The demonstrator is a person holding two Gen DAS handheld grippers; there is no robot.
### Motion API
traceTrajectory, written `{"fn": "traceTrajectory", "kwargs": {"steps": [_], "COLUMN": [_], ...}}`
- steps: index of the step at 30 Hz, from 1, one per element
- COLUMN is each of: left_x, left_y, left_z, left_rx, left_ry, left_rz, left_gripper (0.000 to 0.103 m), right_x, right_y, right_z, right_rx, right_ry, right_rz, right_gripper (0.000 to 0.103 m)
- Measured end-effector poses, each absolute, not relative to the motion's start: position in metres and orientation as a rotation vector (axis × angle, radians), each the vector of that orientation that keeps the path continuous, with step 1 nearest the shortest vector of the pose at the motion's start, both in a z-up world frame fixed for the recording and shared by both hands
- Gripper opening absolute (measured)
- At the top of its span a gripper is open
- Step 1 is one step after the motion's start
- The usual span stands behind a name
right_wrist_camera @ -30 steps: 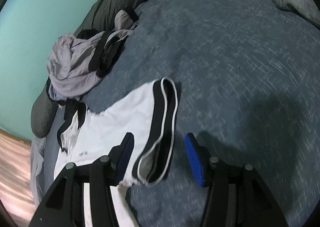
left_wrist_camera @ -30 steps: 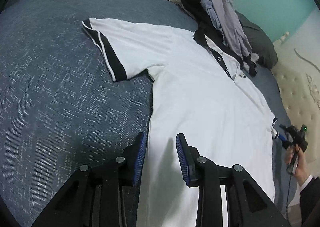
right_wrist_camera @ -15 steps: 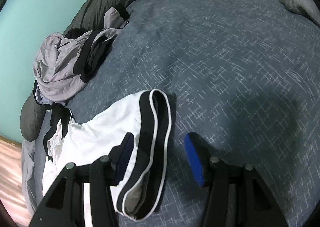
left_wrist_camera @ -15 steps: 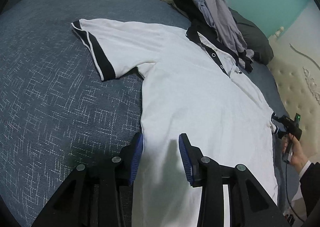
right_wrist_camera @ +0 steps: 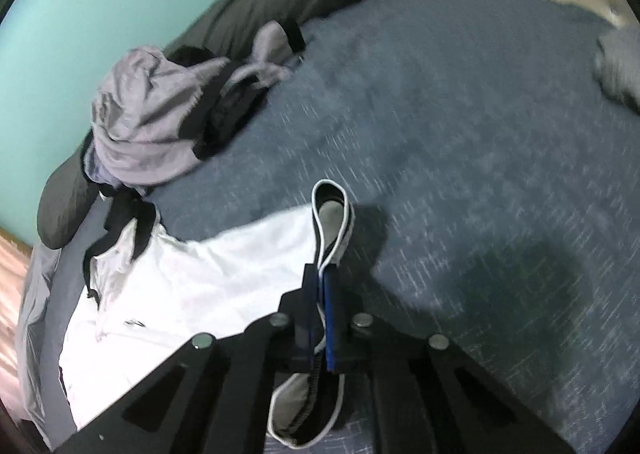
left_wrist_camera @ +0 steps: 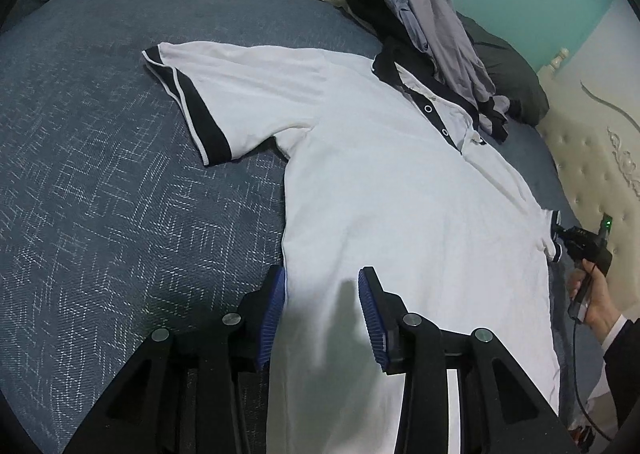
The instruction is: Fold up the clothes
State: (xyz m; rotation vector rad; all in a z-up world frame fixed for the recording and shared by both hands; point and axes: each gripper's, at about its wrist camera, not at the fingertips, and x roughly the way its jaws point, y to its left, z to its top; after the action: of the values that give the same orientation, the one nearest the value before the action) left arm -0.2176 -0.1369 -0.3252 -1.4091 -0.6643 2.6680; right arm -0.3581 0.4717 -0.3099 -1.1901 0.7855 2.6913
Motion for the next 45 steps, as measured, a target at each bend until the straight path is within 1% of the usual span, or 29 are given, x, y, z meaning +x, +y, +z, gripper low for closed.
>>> {"fn": "traceTrajectory", "kwargs": {"steps": [4, 7, 12, 14, 20, 22, 24, 28, 29, 36, 42, 45], "left_x": [-0.217, -0.217, -0.217, -0.217, -0.216, -0.216, -0.216, -0.217, -0.217, -0.217, -0.216, -0.216], "left_y": [-0.136, -0.134, -0.133, -0.132, -0.132, -0.132, -0.133, -0.135, -0.135, -0.134, -0.133, -0.133], "left_z": [-0.324, -0.323, -0.319, -0.318, -0.316, -0.316, -0.315, -0.316, -0.316, -0.315, -0.314, -0.313], "left_rx": [-1.407, -1.402, -1.393, -1.391, -1.386, -1.383, -1.382, -1.383, -1.383, -1.379, -1.379, -1.376], "left_ry": [-0.664, -0.658, -0.654, -0.653, -0.649, -0.651, -0.656, -0.665, -0.665, -0.669, -0.673, -0.679], "left_rz": [2.665, 2.664, 2.663, 2.662, 2.662, 2.661, 2.662, 2.659, 2.657, 2.654, 2.649, 2.645], "left_gripper": [0.042, 0.042, 0.042, 0.042, 0.042, 0.042, 0.042, 0.042, 0.042, 0.042, 0.042, 0.042], "right_x": [-0.357, -0.358, -0.36, -0.357, -0.354, -0.356, -0.356, -0.355, -0.353, -0.335, -0.323, -0.316], "right_y": [0.47, 0.454, 0.399, 0.369, 0.284, 0.265, 0.252, 0.245, 0.244, 0.251, 0.272, 0.289], "right_z": [-0.282, -0.259, -0.238, -0.236, -0.253, -0.263, -0.273, -0.283, -0.284, -0.271, -0.274, -0.276], "right_rx": [-1.116, -1.102, -1.181, -1.209, -1.309, -1.348, -1.363, -1.385, -1.382, -1.378, -1.401, -1.384], "right_ry": [0.733, 0.63, 0.304, 0.135, -0.199, -0.255, -0.263, -0.128, -0.096, 0.24, 0.303, 0.37], "right_rz": [2.747, 2.828, 2.884, 2.881, 2.949, 2.946, 2.953, 2.985, 2.99, 3.106, 3.047, 3.004], "right_gripper": [0.003, 0.003, 0.003, 0.003, 0.003, 0.003, 0.003, 0.003, 0.005, 0.006, 0.009, 0.009]}}
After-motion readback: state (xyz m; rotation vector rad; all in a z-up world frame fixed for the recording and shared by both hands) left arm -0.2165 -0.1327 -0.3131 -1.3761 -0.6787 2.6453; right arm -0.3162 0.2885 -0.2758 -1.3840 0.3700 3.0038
